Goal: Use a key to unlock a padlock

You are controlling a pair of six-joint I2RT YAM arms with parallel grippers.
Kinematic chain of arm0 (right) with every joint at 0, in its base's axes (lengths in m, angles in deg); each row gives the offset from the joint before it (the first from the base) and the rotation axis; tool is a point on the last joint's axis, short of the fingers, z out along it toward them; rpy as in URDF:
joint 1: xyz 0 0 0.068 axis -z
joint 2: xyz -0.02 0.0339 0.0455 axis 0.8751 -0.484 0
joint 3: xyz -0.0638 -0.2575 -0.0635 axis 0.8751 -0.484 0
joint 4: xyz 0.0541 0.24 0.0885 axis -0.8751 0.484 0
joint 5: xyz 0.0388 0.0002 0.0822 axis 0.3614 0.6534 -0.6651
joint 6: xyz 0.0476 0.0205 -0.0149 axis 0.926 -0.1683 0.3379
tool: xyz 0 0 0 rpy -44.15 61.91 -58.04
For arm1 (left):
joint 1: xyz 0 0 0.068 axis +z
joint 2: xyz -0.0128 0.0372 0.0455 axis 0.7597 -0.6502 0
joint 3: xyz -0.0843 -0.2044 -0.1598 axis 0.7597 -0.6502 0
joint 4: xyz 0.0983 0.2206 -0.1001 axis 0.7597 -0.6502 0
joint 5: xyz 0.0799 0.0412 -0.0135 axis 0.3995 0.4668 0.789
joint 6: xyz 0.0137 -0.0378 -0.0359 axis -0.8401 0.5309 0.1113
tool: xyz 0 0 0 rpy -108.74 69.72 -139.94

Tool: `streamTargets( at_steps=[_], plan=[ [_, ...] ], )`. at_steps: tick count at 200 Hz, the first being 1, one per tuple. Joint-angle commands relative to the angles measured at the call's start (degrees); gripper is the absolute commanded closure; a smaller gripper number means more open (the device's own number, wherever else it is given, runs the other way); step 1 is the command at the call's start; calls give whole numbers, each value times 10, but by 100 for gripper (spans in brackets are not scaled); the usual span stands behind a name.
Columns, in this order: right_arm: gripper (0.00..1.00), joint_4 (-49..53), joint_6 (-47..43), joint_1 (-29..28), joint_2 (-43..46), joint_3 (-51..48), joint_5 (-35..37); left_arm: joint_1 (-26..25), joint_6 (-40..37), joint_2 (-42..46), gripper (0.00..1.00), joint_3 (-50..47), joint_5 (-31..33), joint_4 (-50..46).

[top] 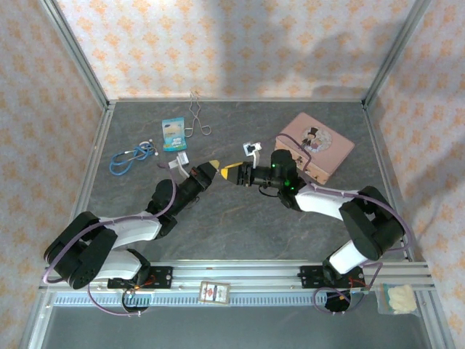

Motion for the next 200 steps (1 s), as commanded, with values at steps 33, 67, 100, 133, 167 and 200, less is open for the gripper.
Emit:
streamTargets(
  at_steps=[33,67,100,133,167,200],
  plan=[
    [63,-82,57,-1,-15,-1,-25,-15,-19,-5,100,7,3,42],
    [66,-93,68,-5,-25,-3,-48,-18,-18,-14,100,9,6,49],
    [67,-97,73,-14,-25,-9,-54,-20,-24,-19,100,15,12,47],
    [66,-97,80,-17,-21,-14,-58,-23,-30,-21,100,18,17,42],
    [70,-94,75,-16,-23,-13,-43,-27,-28,-25,100,19,14,49],
    [76,-114,92,-16,-35,2,-51,-39,-27,-30,100,19,12,53]
  ],
)
